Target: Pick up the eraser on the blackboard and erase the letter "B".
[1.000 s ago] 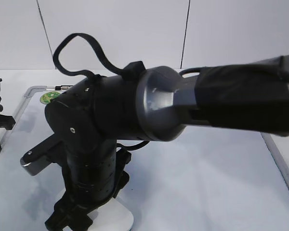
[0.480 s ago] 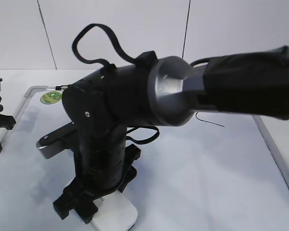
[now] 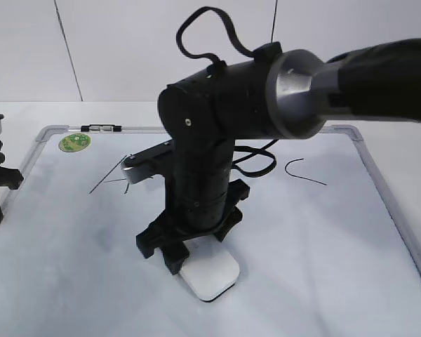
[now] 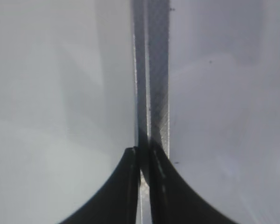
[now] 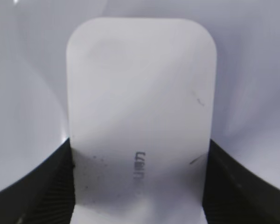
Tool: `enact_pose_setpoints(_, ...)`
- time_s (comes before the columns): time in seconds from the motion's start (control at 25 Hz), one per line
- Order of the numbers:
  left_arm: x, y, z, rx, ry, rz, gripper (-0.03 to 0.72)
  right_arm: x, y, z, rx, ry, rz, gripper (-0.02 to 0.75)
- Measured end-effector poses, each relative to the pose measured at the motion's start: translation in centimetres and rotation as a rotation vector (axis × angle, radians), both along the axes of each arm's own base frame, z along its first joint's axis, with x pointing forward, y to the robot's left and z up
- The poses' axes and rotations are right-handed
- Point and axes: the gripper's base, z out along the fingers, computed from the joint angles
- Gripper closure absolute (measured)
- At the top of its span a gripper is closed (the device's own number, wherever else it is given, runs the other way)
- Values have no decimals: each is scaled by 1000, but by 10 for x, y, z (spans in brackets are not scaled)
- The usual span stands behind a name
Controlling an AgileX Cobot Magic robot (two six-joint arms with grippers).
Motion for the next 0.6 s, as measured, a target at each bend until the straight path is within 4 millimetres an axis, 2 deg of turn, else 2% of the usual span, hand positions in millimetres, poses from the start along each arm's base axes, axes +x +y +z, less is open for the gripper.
enact_pose_setpoints(0.28,0,0,0,0,0,0,666,33,-43,5,-14,-19,-124,200)
enact_pose_setpoints(0.52,0,0,0,0,4,0,666,35,-66,18,-78,-42,-129,201)
enact_pose_setpoints(0.6,0,0,0,0,4,0,666,33,-69,35,-62,-77,-131,201)
